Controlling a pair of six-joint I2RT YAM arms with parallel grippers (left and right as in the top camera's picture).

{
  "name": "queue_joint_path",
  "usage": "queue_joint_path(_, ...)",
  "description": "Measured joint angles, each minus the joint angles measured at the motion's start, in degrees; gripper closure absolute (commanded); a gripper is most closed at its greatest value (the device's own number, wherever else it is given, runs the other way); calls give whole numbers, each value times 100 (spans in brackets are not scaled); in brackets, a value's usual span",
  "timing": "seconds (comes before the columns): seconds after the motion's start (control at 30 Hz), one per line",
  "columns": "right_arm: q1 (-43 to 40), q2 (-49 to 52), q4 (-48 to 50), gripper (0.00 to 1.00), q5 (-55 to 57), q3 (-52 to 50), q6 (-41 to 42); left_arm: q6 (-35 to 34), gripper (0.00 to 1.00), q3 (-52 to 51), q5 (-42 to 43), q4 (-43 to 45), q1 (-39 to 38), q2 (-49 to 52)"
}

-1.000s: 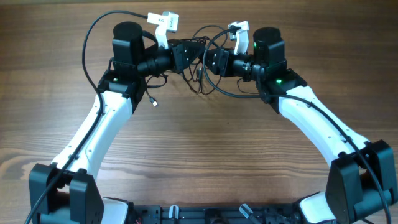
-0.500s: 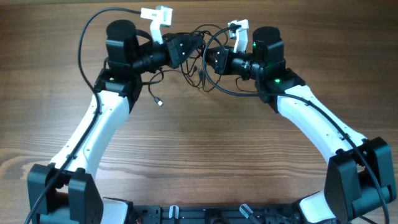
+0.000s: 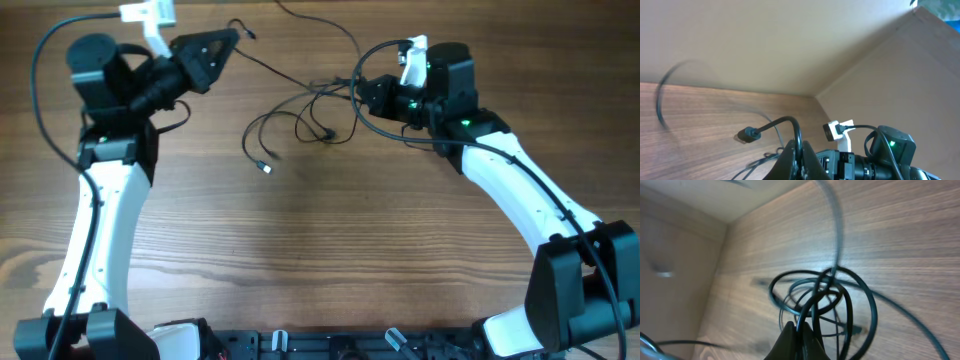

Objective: Untangle cables

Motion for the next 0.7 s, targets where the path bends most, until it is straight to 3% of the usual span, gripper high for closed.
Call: queue_joint_path(0.7,-1652,0,-1668,95,1316,0,-881,-17,96,0,105,-269,1071,-22)
